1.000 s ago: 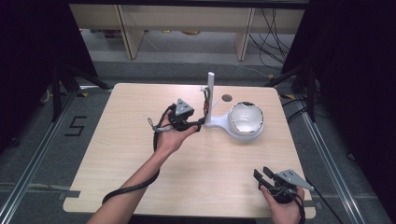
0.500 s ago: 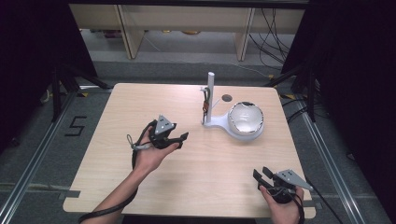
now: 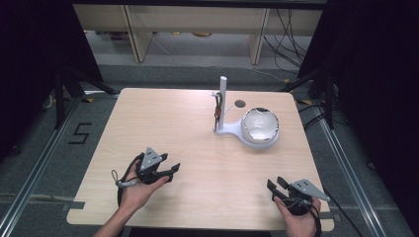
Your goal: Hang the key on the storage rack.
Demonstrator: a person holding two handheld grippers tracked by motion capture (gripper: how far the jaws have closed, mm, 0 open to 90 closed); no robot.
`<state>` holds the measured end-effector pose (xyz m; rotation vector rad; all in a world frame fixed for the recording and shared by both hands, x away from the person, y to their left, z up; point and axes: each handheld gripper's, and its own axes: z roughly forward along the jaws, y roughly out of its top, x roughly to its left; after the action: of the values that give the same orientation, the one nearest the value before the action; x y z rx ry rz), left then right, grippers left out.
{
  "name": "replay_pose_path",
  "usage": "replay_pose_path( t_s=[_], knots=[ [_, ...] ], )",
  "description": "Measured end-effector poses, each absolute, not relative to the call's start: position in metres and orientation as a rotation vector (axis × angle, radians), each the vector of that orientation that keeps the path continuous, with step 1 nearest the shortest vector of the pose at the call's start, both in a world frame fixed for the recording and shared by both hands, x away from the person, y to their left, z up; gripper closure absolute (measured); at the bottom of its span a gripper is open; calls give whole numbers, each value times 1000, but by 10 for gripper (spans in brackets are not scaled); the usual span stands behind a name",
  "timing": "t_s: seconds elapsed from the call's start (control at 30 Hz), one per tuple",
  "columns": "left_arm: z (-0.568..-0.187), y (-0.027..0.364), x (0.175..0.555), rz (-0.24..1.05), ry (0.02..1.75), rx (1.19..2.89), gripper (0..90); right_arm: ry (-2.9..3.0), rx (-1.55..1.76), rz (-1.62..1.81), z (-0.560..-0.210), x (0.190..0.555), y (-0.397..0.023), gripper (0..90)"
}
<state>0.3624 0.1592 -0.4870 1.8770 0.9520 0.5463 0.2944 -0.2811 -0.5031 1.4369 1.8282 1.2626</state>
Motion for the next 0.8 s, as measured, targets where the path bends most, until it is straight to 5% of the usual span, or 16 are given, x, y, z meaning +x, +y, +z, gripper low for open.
replay_pose_path(
  t_s=[0.8],
  knots=[
    [-522,202,323,632,1021,1734,387,1830,1448,1230,-505,296,-271,545]
  ],
)
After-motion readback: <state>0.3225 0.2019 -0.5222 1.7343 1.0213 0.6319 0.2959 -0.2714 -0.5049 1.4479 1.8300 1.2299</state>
